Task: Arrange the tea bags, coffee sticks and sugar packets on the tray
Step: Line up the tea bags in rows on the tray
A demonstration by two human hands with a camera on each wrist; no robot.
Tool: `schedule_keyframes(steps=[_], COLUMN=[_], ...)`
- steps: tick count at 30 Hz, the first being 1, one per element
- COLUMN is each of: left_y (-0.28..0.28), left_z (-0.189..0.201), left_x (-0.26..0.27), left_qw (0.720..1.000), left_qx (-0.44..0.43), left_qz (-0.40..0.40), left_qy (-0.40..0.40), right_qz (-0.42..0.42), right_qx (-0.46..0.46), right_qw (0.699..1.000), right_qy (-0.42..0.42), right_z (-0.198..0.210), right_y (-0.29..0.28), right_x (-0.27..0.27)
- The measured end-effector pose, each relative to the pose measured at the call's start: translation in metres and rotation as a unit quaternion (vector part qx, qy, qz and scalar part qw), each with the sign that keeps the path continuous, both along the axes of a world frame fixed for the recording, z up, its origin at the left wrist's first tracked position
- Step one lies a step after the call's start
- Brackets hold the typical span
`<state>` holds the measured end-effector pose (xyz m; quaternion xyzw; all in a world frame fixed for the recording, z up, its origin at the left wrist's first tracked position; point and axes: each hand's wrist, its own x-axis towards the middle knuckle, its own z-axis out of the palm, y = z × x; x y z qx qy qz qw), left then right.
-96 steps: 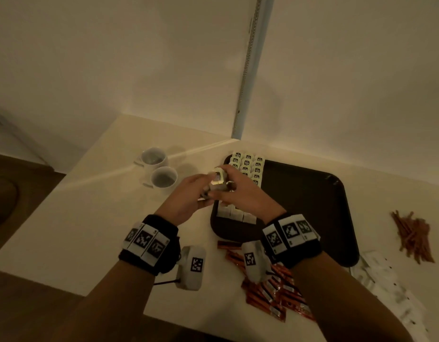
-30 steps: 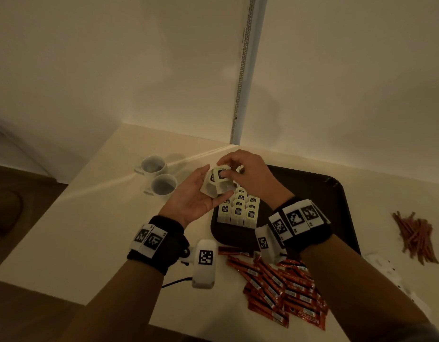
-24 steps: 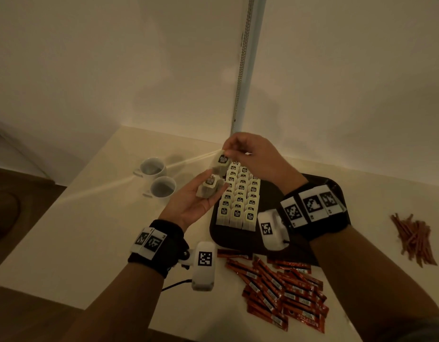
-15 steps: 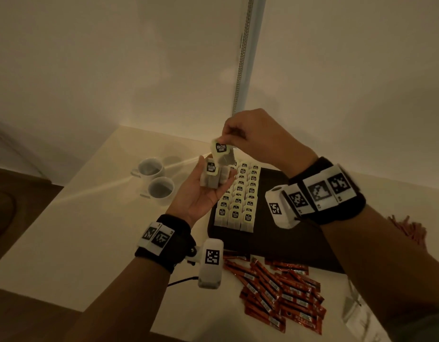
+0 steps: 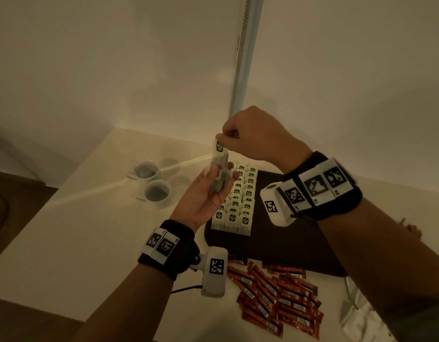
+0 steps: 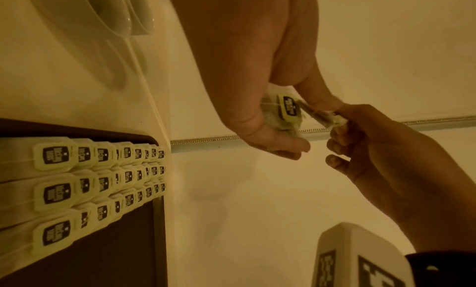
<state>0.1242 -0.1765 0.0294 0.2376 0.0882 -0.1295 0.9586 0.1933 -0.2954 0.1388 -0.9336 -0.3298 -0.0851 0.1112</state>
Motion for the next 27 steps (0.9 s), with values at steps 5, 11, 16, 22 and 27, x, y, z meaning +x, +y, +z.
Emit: schedule_keyframes(steps=[5, 11, 16, 22, 27], left_y=[-0.002, -0.004, -0.001, -0.003, -0.007], left_z=[-0.001, -0.007, -0.012, -0.006, -0.001], left_x=[0.004, 0.009, 0.011, 0.009, 0.009], left_qw=[0.999, 0.996, 0.99, 1.0, 0.999], left_qx=[-0.034, -0.07, -0.116, 0.003, 0.027], left_qz=[0.006, 0.018, 0.029, -0.019, -0.013], left_qy=[0.015, 0.045, 0.075, -0.016, -0.019], right_qz=[0.018, 0.029, 0.025, 0.017, 0.023], right_qx=[0.074, 0.106, 0.103, 0.07, 0.15], right_qw=[0.997, 0.994, 0.994, 0.997, 0.988], right_qy=[0.032, 0.014, -0.014, -0.001, 0.041], right_z=[-0.002, -0.008, -0.007, -0.016, -0.017], right_y=[-0.001, 0.0, -0.005, -0.006, -0.009], right_x=[0.005, 0.007, 0.009, 0.007, 0.007])
